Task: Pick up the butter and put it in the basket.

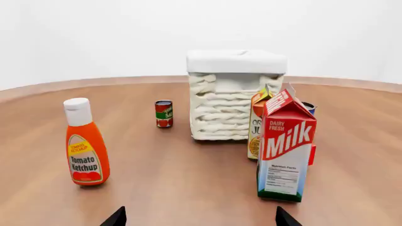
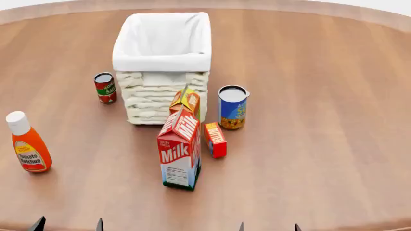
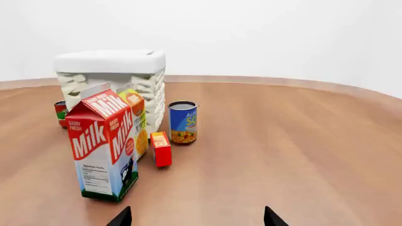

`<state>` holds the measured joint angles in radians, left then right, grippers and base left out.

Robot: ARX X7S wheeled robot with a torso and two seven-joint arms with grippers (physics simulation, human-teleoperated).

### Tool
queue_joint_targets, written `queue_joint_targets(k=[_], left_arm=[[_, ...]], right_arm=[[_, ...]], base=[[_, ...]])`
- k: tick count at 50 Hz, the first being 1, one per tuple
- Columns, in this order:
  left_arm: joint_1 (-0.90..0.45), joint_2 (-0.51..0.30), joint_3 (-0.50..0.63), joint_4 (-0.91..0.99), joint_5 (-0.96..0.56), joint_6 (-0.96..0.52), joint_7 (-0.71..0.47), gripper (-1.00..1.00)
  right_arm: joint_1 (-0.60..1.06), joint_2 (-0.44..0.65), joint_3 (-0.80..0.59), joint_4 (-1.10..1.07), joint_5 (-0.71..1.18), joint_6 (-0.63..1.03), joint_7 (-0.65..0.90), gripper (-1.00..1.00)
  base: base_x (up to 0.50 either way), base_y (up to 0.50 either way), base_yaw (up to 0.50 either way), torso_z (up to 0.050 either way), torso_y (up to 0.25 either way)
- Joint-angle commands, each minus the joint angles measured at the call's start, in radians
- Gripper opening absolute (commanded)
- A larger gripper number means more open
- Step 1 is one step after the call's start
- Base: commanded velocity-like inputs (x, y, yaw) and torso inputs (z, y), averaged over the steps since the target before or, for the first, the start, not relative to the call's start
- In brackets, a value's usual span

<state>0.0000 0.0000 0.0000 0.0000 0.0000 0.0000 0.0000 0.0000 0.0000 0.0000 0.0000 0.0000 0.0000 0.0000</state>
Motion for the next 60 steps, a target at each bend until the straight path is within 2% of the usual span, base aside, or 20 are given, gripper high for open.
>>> queue_joint_targets(k=[1,13,15,16,17,25,60], left_arm=[[0.000,-0.022,0.026,0.001,-0.022,-0.001,-0.026,1.00],[0.003,-0.053,0.070,-0.005,-0.024,0.023,-0.071,1.00],[0.006,-0.061,0.089,-0.027,0.028,0.077,-0.095,1.00],[-0.052,-0.017,0.053,-0.150,0.070,0.150,-0.033,1.00],[0.009,-0.016,0.034,-0.039,0.038,0.107,-0.044,1.00],[0.023,-0.040,0.086,-0.060,0.052,0.137,-0.088,1.00],[0.014,-0.090,0.146,-0.074,0.017,0.141,-0.154,1.00]], right_arm=[[0.000,0.011,-0.014,-0.001,0.011,0.001,0.014,1.00],[0.001,0.046,-0.057,-0.010,0.041,0.004,0.063,1.00],[0.001,0.048,-0.059,-0.009,0.042,0.005,0.066,1.00],[0.052,0.005,-0.045,0.020,-0.022,0.000,0.048,1.00],[0.001,0.023,-0.032,-0.007,0.014,-0.001,0.033,1.00],[-0.011,0.051,-0.055,-0.019,0.004,-0.005,0.075,1.00],[-0.007,0.096,-0.122,-0.052,0.033,0.055,0.120,1.00]], base=[[0.00,0.00,0.00,0.000,0.000],[0.00,0.00,0.00,0.000,0.000],[0.00,0.00,0.00,0.000,0.000],[0.00,0.00,0.00,0.000,0.000],[0.00,0.00,0.00,0.000,0.000],[0.00,0.00,0.00,0.000,0.000],[0.00,0.00,0.50,0.000,0.000]])
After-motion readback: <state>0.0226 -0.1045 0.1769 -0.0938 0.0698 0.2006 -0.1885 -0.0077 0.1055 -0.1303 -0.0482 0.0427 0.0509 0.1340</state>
